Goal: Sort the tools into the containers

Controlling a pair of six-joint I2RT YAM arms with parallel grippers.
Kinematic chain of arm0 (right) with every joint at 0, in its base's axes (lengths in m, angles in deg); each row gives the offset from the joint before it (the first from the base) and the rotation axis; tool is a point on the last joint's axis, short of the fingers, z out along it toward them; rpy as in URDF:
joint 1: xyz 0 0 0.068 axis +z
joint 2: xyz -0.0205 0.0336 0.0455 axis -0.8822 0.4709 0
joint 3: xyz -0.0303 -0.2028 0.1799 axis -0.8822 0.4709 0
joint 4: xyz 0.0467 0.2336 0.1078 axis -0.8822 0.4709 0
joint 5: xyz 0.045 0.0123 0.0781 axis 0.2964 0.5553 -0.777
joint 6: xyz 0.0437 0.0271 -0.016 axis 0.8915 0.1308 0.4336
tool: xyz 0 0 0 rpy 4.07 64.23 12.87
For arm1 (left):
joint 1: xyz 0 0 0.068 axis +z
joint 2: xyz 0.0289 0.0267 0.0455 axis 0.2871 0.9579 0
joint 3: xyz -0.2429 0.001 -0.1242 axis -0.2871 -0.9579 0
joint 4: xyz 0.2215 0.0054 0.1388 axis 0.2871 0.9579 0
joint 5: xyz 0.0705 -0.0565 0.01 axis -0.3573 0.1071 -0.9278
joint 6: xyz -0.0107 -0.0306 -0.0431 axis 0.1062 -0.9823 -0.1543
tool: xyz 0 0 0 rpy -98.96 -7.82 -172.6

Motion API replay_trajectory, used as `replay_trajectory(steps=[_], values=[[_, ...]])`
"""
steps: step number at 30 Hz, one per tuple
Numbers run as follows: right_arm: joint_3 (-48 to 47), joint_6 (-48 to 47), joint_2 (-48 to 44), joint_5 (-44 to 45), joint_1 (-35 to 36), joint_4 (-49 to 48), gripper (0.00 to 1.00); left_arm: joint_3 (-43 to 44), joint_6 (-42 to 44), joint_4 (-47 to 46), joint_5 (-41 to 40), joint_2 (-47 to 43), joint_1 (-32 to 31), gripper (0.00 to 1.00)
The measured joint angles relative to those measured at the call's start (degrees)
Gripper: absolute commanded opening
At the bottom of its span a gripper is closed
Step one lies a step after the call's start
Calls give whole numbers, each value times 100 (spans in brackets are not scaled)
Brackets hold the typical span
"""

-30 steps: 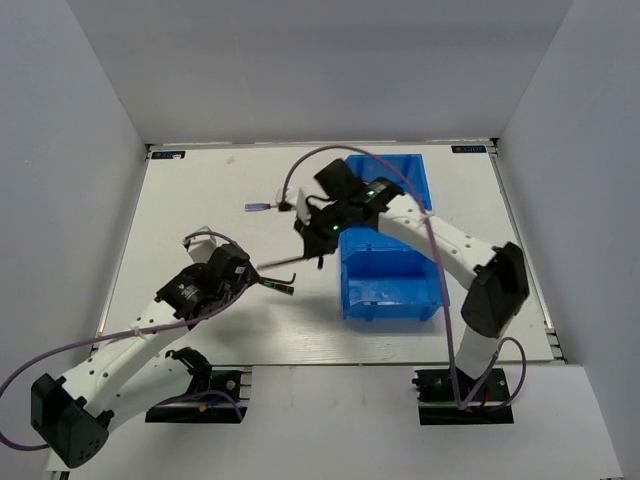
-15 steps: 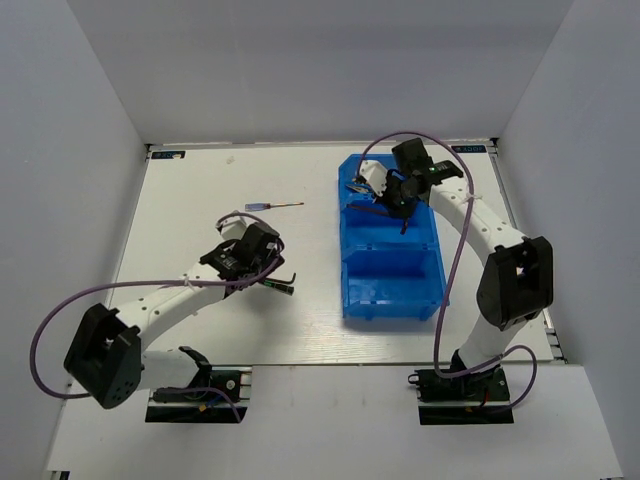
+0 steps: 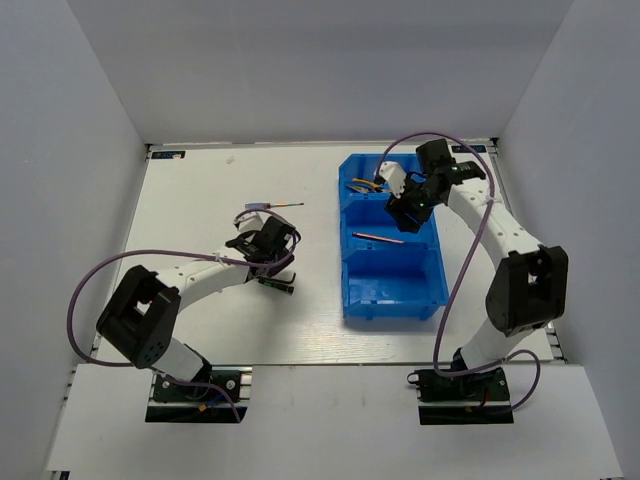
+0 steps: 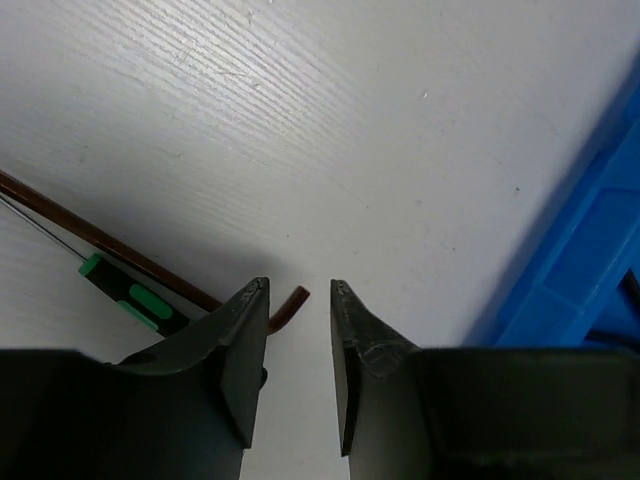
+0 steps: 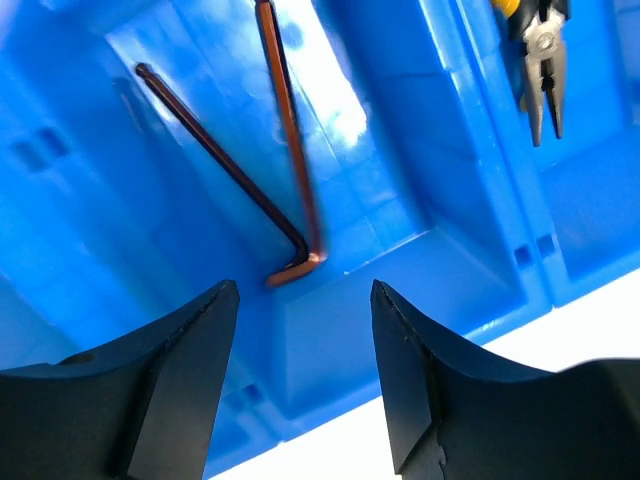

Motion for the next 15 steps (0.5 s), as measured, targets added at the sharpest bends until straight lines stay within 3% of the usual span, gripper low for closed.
replay_trajectory(steps=[5, 15], values=[[109, 201, -566, -350, -109, -9, 62, 63, -120, 227, 76, 55, -37, 57], [216, 501, -798, -820, -284, -63, 62, -214, -389, 422, 210, 35, -87, 57]])
